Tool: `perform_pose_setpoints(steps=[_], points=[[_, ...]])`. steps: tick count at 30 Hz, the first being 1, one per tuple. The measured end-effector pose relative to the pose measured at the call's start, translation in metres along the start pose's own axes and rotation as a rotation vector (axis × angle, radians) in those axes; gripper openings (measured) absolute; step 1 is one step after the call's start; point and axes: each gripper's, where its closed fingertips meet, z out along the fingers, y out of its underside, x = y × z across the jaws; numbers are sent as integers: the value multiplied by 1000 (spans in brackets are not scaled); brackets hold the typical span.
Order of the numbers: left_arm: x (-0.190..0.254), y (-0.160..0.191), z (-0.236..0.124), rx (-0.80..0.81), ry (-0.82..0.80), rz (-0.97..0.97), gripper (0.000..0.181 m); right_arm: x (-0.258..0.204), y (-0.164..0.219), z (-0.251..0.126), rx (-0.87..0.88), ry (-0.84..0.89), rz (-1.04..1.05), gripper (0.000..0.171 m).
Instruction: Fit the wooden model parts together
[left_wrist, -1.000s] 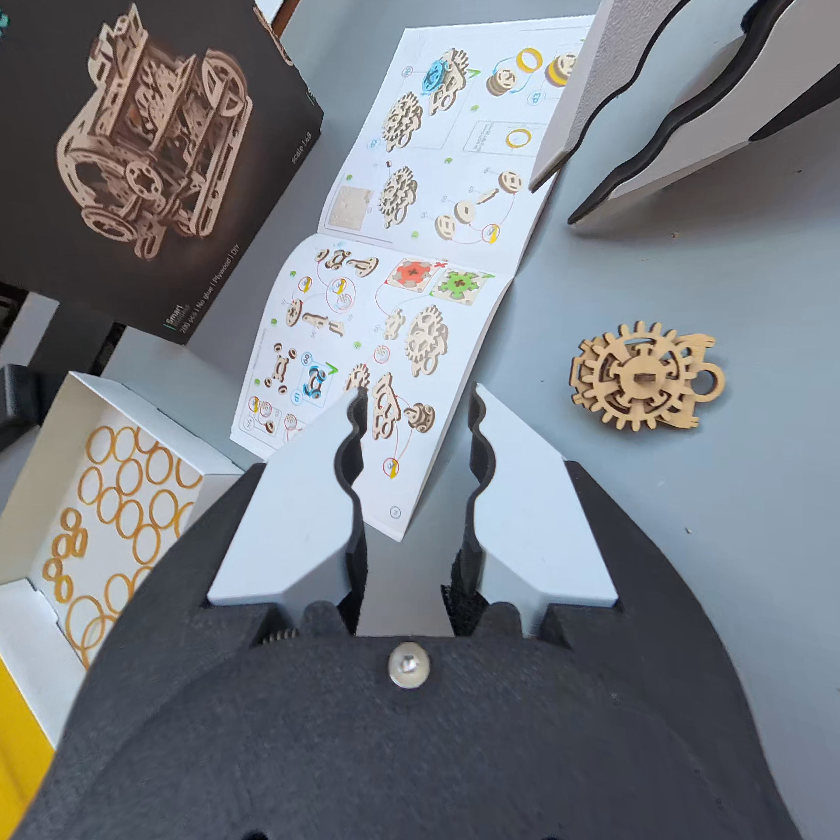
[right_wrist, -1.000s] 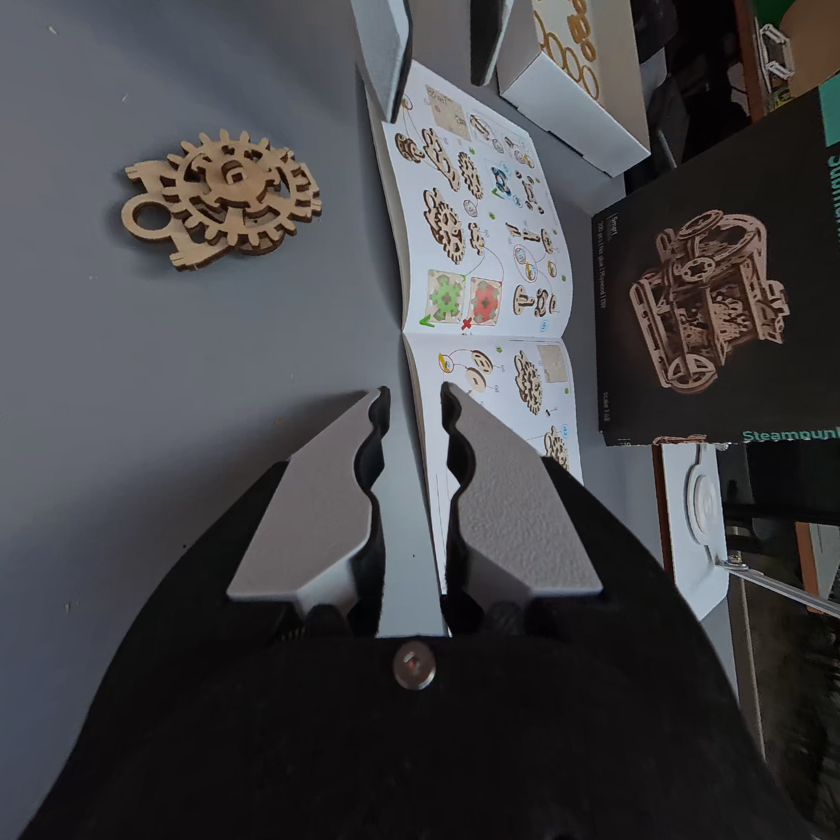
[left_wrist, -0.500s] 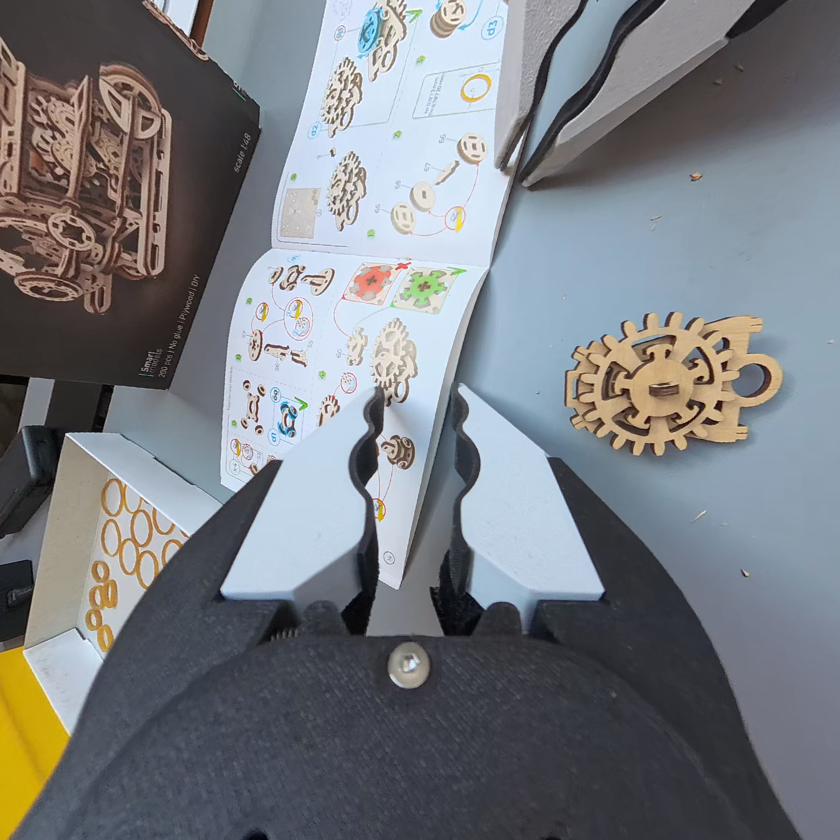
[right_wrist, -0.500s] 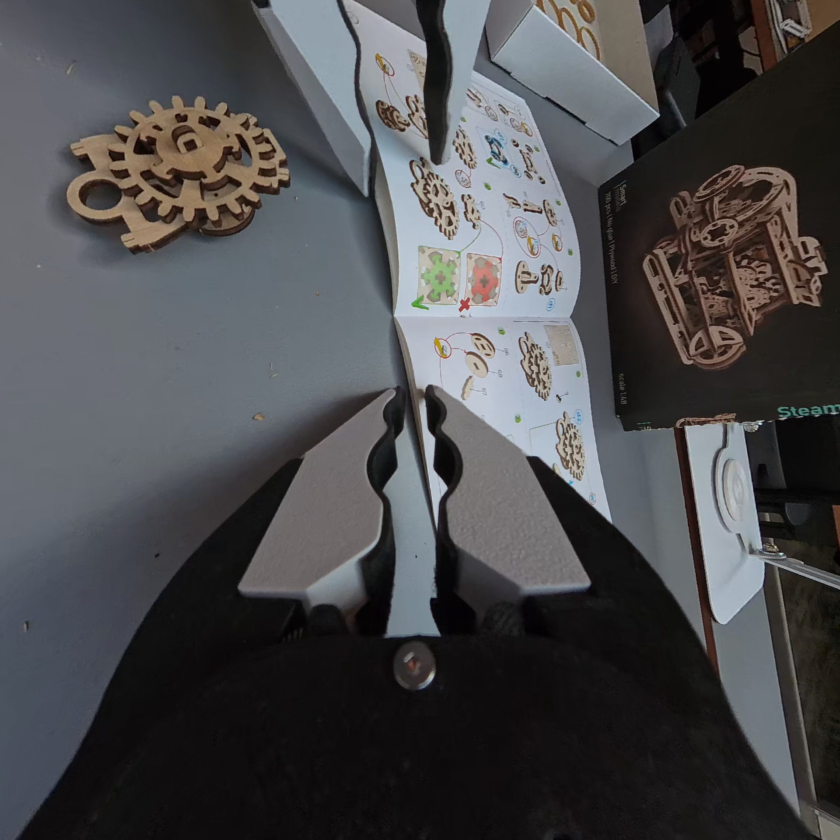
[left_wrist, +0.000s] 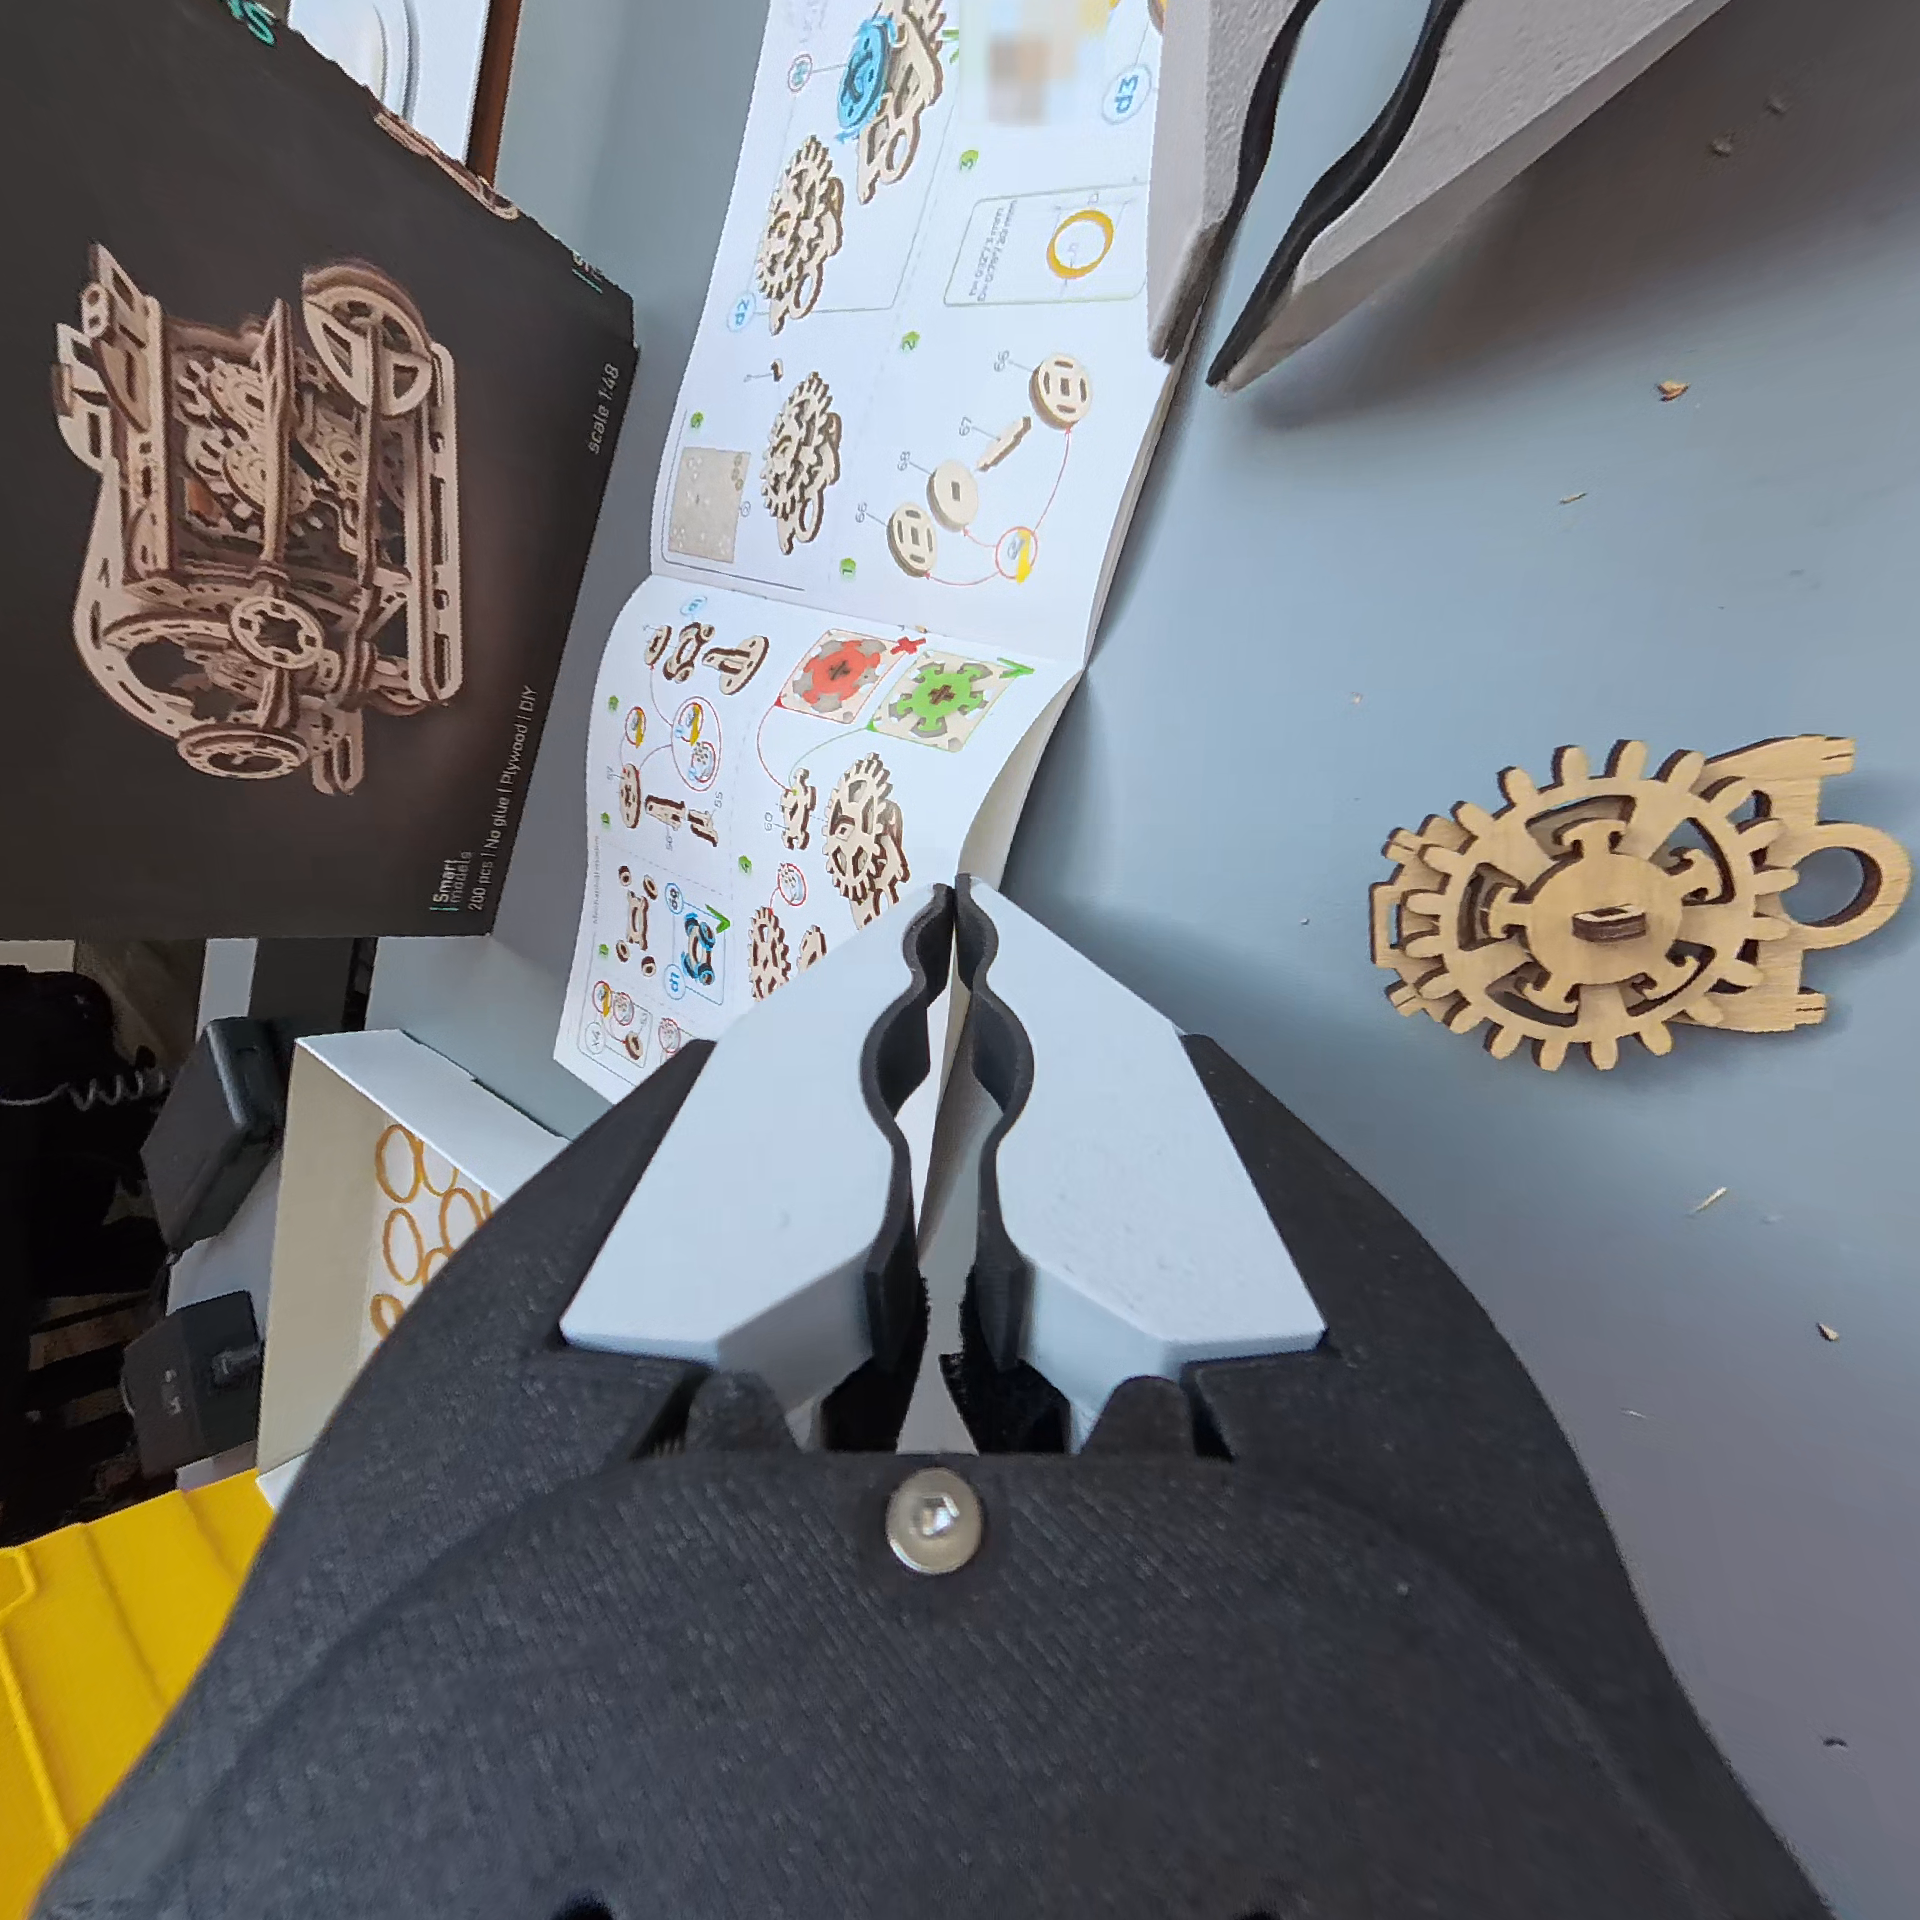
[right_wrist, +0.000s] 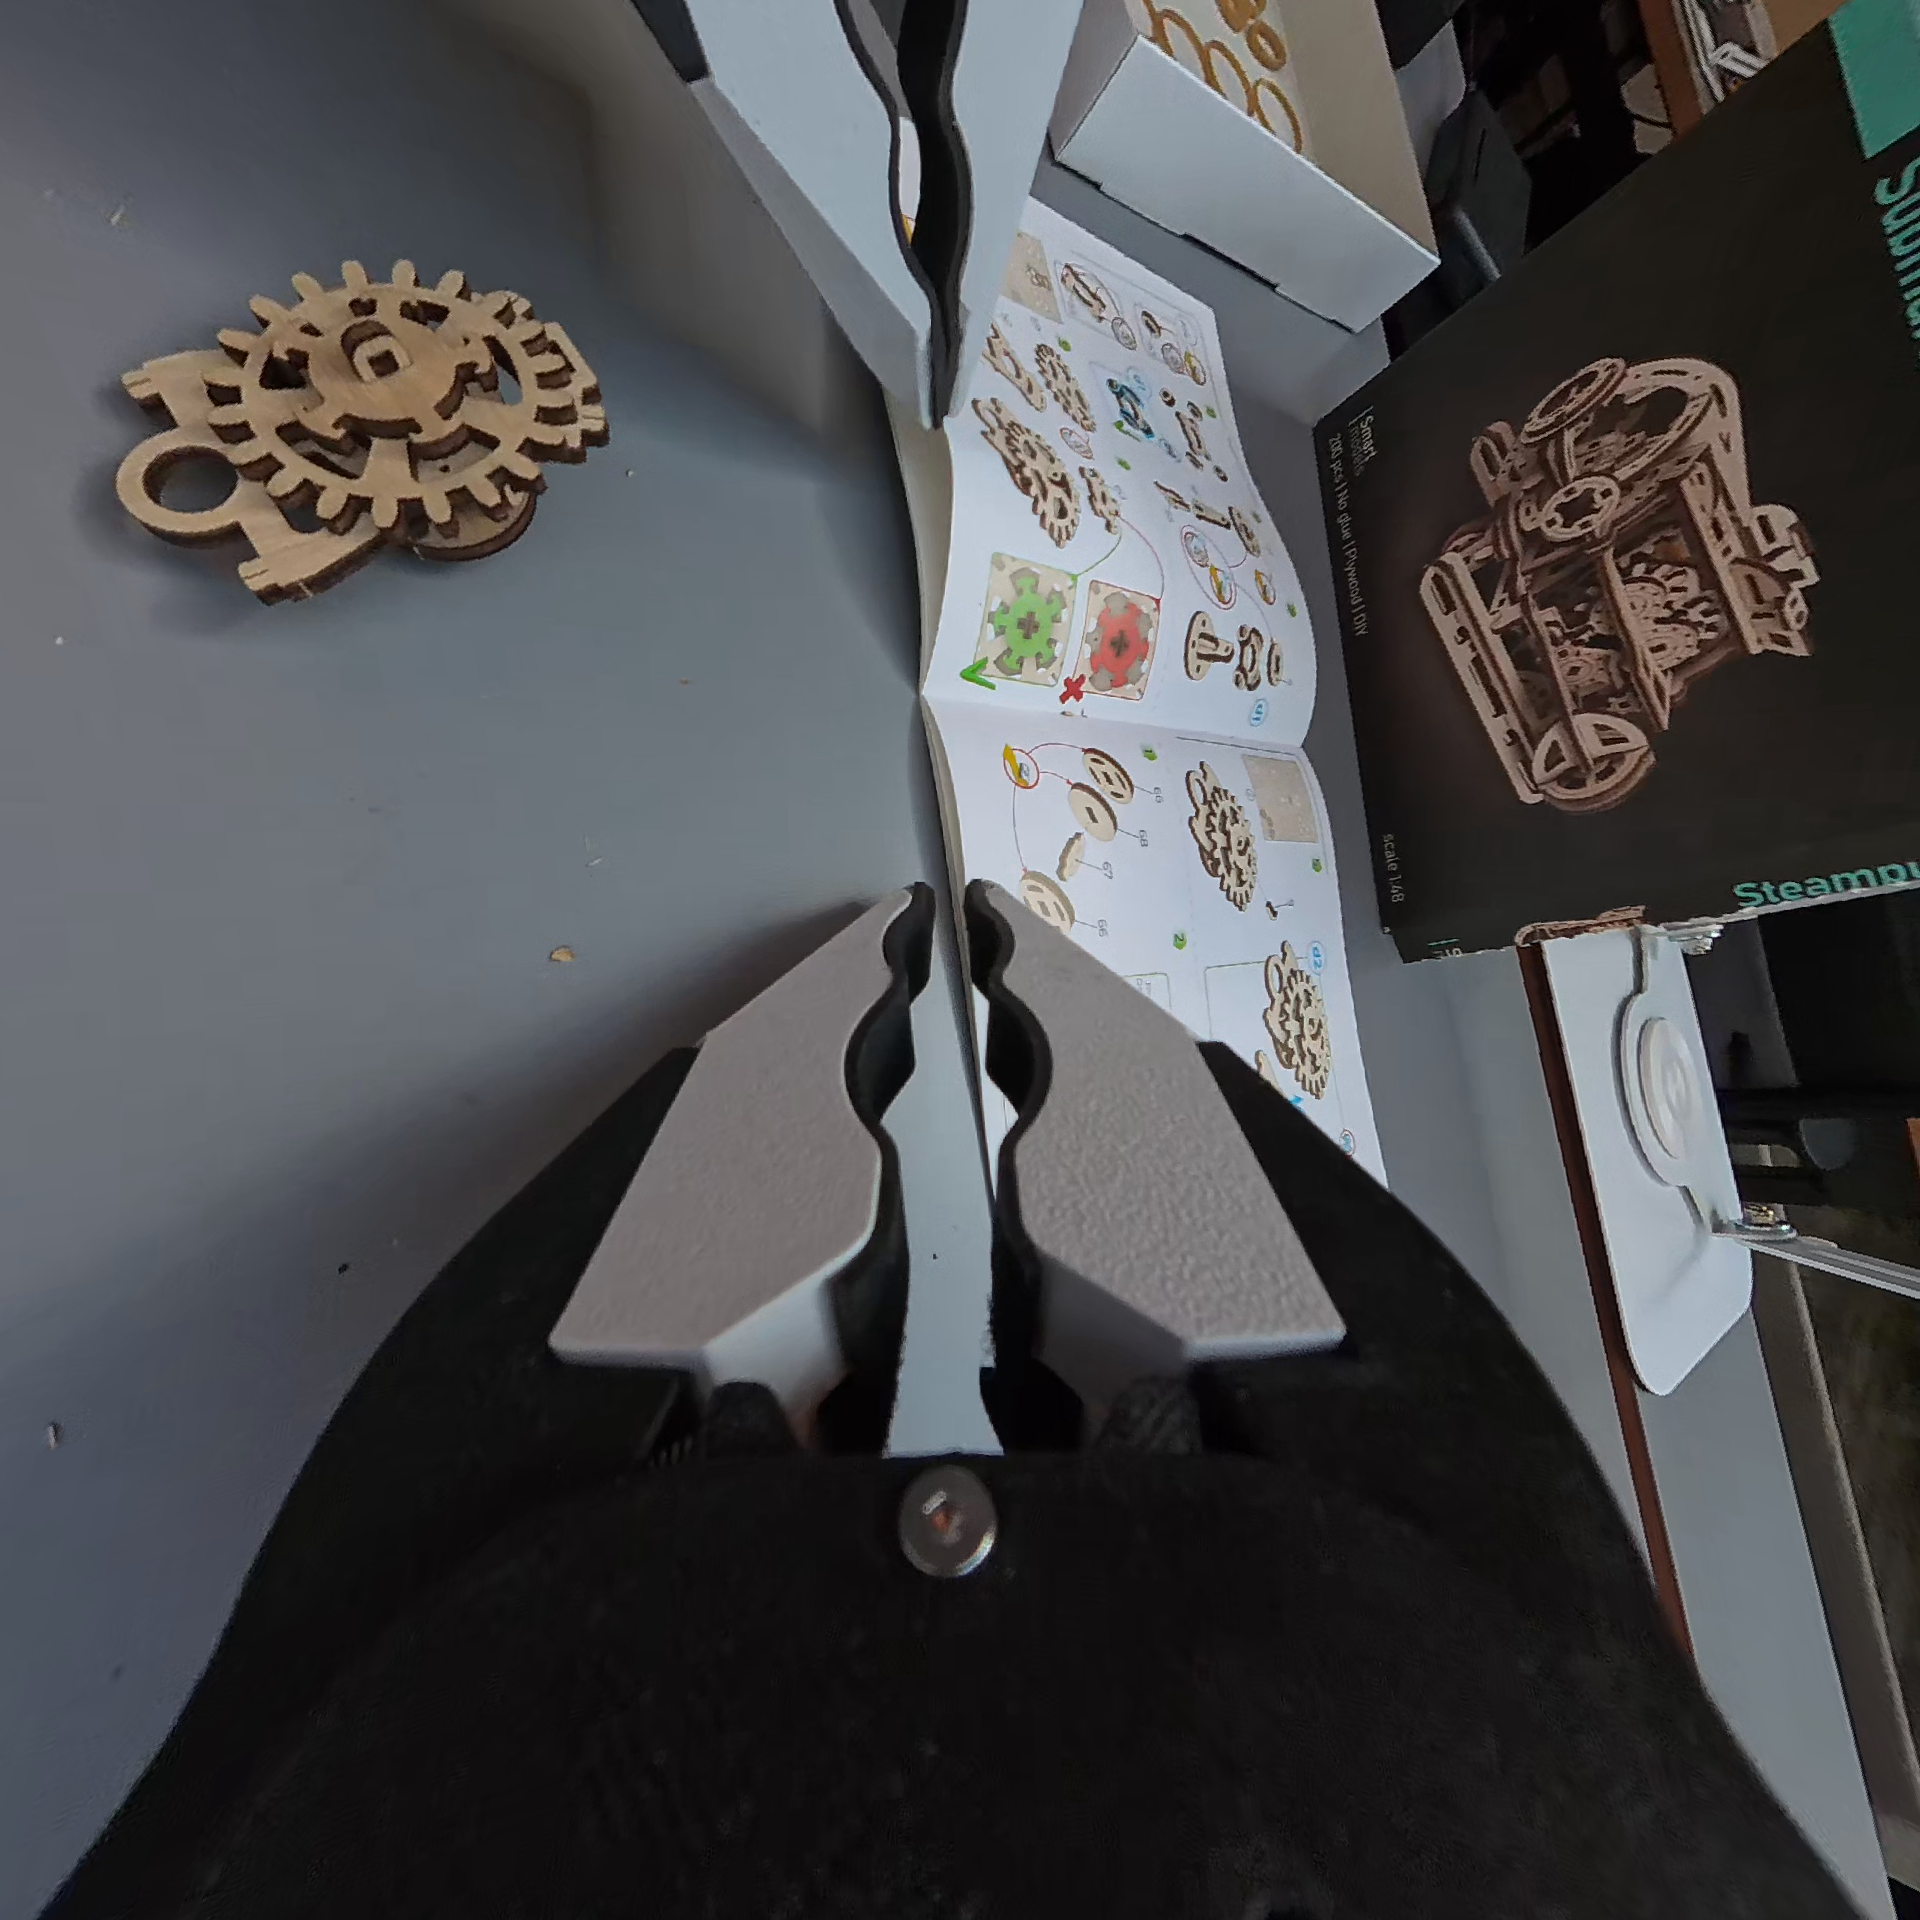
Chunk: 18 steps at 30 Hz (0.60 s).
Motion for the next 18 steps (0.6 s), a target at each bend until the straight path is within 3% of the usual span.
perform_pose_setpoints(steps=[10, 16, 17, 18], points=[[-39, -29, -21, -21, -51, 37, 0, 14, -12, 0, 46, 69, 35, 32], [-53, -44, -31, -17, -70, 42, 0, 33, -7, 10, -42, 179, 40, 38], [-56, -45, -33, -17, -74, 39, 0, 36, -5, 11, -60, 182, 52, 32], [-61, -46, -35, -16, -83, 38, 0, 37, -4, 11, -71, 166, 49, 6]])
